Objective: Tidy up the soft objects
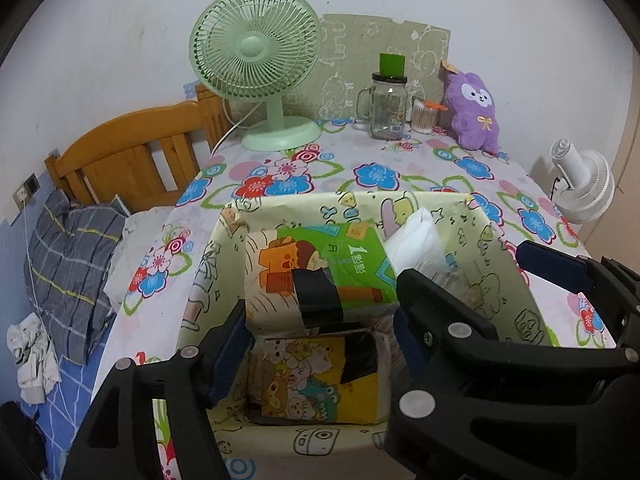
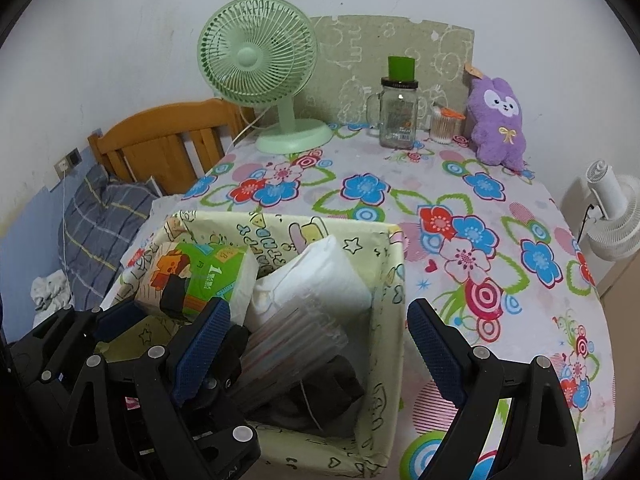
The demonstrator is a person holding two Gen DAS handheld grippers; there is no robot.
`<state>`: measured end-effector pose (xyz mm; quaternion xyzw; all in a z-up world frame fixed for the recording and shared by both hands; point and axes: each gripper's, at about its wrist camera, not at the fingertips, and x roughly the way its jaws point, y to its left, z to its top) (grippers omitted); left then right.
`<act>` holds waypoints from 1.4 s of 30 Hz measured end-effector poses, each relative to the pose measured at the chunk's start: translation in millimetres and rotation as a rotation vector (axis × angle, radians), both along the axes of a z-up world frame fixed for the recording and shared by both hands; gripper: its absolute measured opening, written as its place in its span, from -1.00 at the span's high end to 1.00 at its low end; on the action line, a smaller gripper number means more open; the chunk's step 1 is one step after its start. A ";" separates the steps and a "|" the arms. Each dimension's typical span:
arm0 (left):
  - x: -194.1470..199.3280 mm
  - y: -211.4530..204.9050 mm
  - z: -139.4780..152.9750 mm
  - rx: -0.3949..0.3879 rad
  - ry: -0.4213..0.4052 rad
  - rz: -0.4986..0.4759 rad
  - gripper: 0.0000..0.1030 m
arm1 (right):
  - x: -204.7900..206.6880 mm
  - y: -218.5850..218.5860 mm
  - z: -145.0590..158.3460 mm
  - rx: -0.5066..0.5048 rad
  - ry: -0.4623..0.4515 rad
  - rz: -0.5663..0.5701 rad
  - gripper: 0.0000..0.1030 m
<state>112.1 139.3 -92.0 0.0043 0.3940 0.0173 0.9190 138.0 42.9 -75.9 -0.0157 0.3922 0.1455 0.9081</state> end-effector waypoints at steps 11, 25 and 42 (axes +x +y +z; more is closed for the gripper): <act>-7.3 0.4 3.5 0.010 -0.015 0.003 -0.84 | -2.7 4.4 -0.1 -0.020 -0.005 0.009 -0.79; -16.8 -20.1 27.5 0.013 -0.063 -0.002 -0.90 | -16.6 -15.9 24.8 0.008 -0.063 -0.002 -0.79; -38.7 -56.2 63.4 0.021 -0.143 -0.025 -0.94 | -42.8 -60.0 64.1 0.041 -0.147 -0.027 -0.79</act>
